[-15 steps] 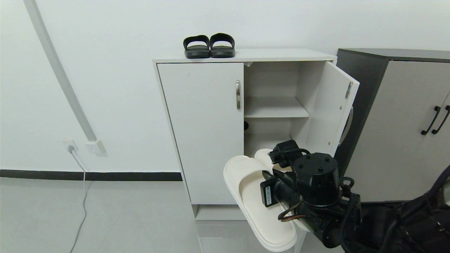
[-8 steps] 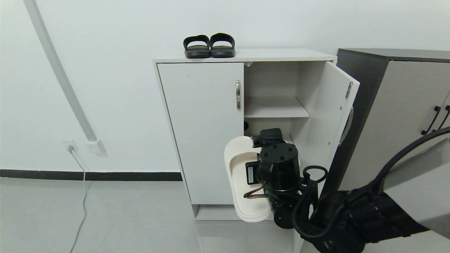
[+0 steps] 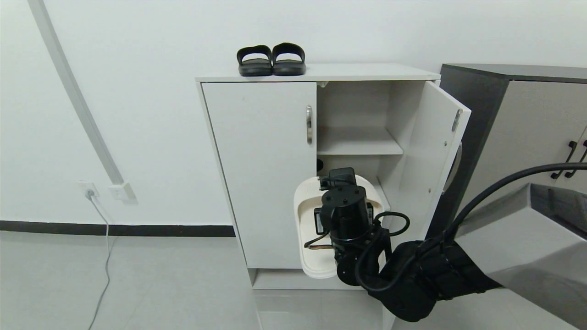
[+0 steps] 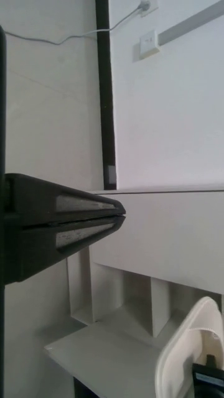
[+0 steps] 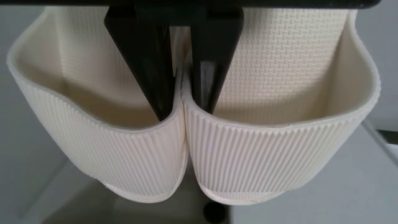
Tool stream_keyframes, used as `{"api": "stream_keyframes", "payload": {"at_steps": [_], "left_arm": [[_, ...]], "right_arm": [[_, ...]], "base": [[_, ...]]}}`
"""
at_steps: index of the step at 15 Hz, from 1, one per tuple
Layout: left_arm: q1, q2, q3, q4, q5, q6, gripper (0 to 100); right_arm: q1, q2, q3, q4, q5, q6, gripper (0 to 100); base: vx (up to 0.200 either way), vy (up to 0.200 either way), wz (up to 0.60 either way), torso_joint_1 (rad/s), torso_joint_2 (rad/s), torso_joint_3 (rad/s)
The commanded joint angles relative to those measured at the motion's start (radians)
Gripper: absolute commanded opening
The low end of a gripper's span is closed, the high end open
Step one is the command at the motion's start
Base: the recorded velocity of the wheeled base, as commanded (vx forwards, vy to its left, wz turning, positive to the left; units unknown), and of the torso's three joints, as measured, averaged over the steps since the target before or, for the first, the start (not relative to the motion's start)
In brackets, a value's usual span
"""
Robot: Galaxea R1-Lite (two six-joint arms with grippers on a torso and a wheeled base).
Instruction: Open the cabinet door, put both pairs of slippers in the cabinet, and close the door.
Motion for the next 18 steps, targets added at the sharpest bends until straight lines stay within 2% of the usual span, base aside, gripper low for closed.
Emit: {"api": "stream_keyframes", "payload": {"at_steps": [1, 9, 18], "left_arm": [[0.001, 0.003, 0.0, 0.0, 0.0, 0.0, 0], [0.001, 0.002, 0.0, 0.0, 0.0, -0.001, 0], [0.001, 0.003, 0.0, 0.0, 0.001, -0.004, 0]], "right_arm": [[0.0, 0.012, -0.006, -0.001, -0.002, -0.002, 0], [-0.053, 0.115, -0.123, -0.001, -0.002, -0.02, 0], [-0.119, 0.113, -0.075, -0.001, -0.002, -0.045, 0]], "base": [[0.0, -0.2, 0.0, 0.002, 0.0, 0.002], [0.0, 0.0, 0.0, 0.0, 0.0, 0.0], [0.0, 0.0, 0.0, 0.0, 0.0, 0.0]]}}
